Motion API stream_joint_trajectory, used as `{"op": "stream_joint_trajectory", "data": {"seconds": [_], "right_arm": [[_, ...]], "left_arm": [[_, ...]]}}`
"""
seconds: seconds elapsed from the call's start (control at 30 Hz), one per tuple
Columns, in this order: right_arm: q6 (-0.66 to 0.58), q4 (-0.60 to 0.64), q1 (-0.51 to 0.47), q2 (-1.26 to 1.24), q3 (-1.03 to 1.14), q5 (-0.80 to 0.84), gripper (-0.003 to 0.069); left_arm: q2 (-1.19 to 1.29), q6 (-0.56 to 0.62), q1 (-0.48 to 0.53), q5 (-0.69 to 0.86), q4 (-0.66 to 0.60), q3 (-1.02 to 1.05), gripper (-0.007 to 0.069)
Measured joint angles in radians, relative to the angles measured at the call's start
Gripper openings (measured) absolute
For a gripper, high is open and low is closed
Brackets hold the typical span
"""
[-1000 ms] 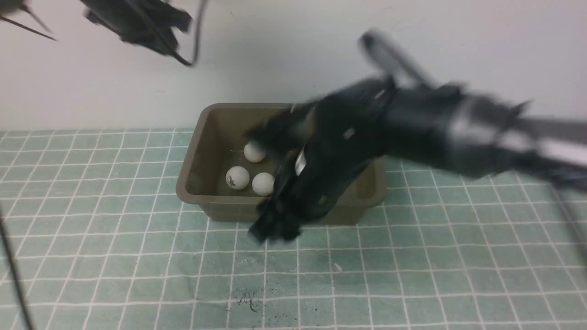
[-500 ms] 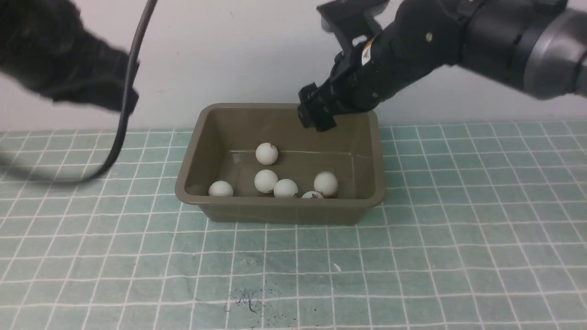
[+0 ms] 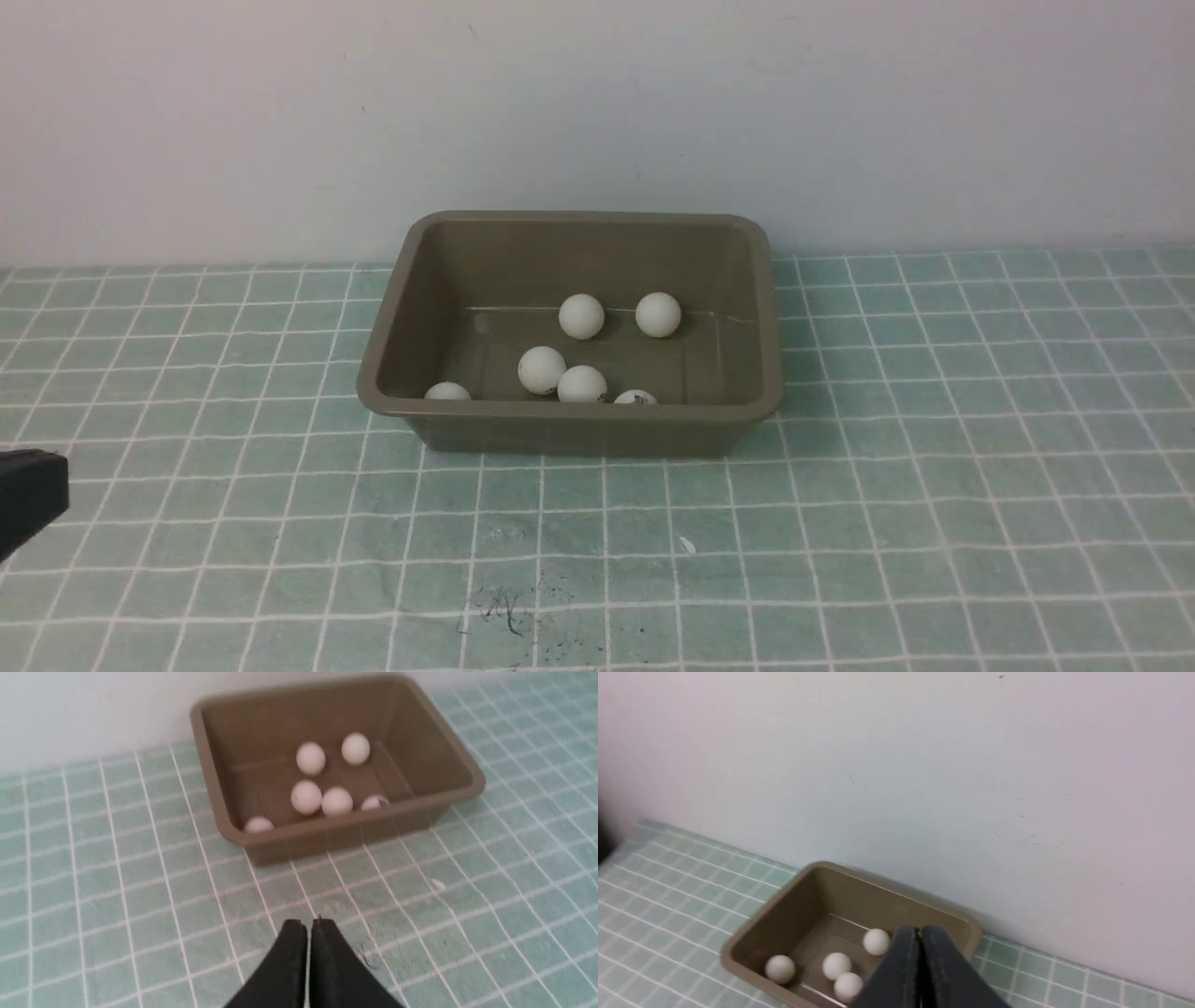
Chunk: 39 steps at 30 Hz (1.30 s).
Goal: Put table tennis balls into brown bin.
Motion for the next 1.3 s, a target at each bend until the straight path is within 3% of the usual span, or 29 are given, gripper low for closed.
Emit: {"op": "stream_joint_trajectory", "data": {"seconds": [0.17,0.43,0.63,1.1,1.23,1.3], "right_arm": [[-0.028,0.02,0.0,-0.382,0.464,-0.32,-0.0013],[-0.012,-0.047,0.0,-0.802,0.885,-0.509,-0.0015],[0.01,-0.115,-0.001,-0.819,0.931,-0.574,-0.0015],[0.011,-0.135,-0.001,-0.819,0.931,-0.576,-0.0015],[0.011,-0.135,-0.001,-0.819,0.931,-0.576,-0.0015],[0.012,-0.135,-0.001,-0.819,0.931,-0.576,-0.0015]], "left_arm": [[-0.171,-0.002,0.0,-0.098,-0.001,0.131,-0.0005],[-0.205,-0.002,-0.001,-0.122,-0.022,0.283,-0.0005],[-0.206,-0.003,-0.001,-0.131,-0.076,0.3,-0.0005],[-0.206,-0.002,-0.001,-0.131,-0.088,0.3,-0.0005],[-0.206,0.0,-0.001,-0.172,-0.014,0.309,-0.0005],[-0.221,0.0,0.006,-0.223,0.092,0.345,-0.0005]]}}
